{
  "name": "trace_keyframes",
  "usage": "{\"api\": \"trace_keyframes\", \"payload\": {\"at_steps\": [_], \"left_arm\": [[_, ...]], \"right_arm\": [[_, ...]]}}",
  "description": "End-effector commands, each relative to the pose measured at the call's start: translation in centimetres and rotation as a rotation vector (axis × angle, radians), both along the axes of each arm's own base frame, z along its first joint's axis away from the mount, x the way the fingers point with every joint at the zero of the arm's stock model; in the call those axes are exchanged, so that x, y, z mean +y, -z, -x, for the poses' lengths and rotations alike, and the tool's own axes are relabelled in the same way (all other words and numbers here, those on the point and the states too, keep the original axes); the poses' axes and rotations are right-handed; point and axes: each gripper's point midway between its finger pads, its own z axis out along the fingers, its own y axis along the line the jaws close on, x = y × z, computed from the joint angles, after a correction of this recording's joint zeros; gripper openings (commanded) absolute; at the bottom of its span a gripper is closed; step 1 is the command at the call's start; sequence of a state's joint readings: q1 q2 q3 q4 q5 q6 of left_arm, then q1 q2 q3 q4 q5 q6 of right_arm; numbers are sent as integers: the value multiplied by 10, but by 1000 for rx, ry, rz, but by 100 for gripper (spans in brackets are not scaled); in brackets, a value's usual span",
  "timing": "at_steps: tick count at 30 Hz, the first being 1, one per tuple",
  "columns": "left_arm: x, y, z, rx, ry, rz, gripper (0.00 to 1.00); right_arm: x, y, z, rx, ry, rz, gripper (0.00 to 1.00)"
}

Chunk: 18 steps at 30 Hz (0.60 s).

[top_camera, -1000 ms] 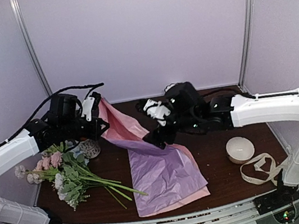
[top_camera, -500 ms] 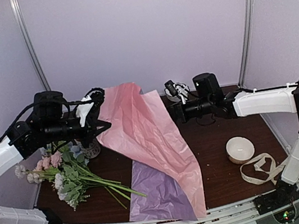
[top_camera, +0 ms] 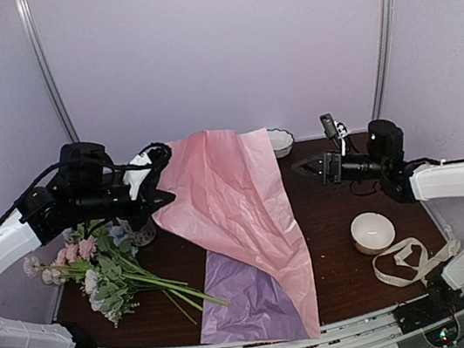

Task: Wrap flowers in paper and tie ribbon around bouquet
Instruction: Unfold the folded wrapping paper at the center of the board.

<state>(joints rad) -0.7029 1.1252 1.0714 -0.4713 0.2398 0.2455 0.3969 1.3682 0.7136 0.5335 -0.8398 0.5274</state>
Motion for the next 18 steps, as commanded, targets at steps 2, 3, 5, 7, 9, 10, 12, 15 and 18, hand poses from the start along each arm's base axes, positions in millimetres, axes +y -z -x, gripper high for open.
{"api": "trace_keyframes", "payload": {"at_steps": [2, 3, 5, 7, 9, 10, 12, 15, 18], "left_arm": [[-2, -11, -3, -53, 13, 13, 0], [-2, -11, -3, -53, 11, 12, 0], [-2, -9, -5, -51, 6, 7, 0], [-2, -8, -6, -53, 5, 3, 0], [-1, -7, -7, -54, -4, -1, 0], [0, -7, -8, -56, -11, -3, 0], [3, -8, -9, -65, -28, -4, 0], [10, -12, -19, -84, -100, -3, 0], [20, -21, -34, -115, -200, -14, 0]], "right_arm": [[17, -8, 20, -100, -100, -26, 100], [24, -3, 18, -103, -102, -5, 100], [40, 4, 16, -113, -138, 8, 100], [49, 3, 6, -105, -149, -45, 100], [56, -21, 11, -119, -222, -177, 98], [58, -32, 16, -120, -255, -239, 95], [58, -43, 21, -117, -296, -307, 74], [54, -22, 4, -36, -233, -278, 13], [32, 0, -12, 25, -87, -214, 0]]}}
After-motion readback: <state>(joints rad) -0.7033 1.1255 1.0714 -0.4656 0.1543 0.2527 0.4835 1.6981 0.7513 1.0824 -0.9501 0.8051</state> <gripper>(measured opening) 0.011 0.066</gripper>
